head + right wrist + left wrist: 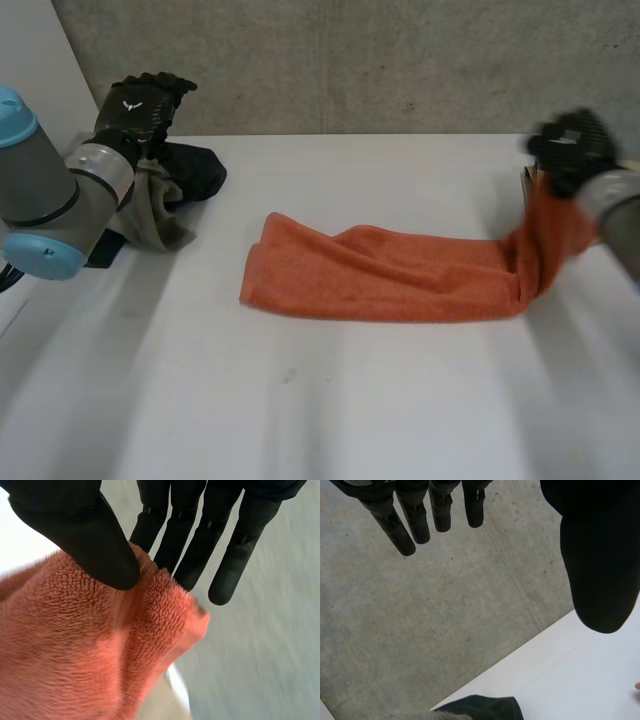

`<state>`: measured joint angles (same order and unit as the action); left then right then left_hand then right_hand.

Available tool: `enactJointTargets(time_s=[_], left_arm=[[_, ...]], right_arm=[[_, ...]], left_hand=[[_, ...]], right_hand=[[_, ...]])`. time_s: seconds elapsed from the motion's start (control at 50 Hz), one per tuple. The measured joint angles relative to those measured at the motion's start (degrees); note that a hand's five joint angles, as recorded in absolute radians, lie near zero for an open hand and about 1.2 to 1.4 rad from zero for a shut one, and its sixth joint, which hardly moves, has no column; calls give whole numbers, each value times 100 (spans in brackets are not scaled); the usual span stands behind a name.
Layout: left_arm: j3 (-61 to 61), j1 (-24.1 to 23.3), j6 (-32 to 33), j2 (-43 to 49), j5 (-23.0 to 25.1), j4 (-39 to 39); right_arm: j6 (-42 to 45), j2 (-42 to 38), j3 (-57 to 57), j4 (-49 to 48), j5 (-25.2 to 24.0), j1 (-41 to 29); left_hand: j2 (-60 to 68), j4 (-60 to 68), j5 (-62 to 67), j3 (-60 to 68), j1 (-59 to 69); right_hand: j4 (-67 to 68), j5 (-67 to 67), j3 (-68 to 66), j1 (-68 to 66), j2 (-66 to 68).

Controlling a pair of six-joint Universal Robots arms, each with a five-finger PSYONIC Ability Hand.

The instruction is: Fold the laundry.

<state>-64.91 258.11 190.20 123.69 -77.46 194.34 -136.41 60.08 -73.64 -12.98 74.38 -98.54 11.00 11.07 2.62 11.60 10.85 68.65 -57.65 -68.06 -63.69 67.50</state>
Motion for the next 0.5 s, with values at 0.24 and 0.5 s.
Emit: enactJointTargets(time_s=[0.24, 0.5], left_arm=[[-330, 16, -42, -400, 13, -2], [-479, 33, -25, -347, 26, 2]], right_arm=[[-116, -1069, 432, -1095, -1537, -2645], [0, -2138, 1484, -617, -859, -3544]], left_hand=[[0, 0, 1, 0, 0], [0, 0, 0, 0, 0]], right_hand=[[2, -27, -17, 0, 0], [-4995, 4983, 4957, 4731, -5066]])
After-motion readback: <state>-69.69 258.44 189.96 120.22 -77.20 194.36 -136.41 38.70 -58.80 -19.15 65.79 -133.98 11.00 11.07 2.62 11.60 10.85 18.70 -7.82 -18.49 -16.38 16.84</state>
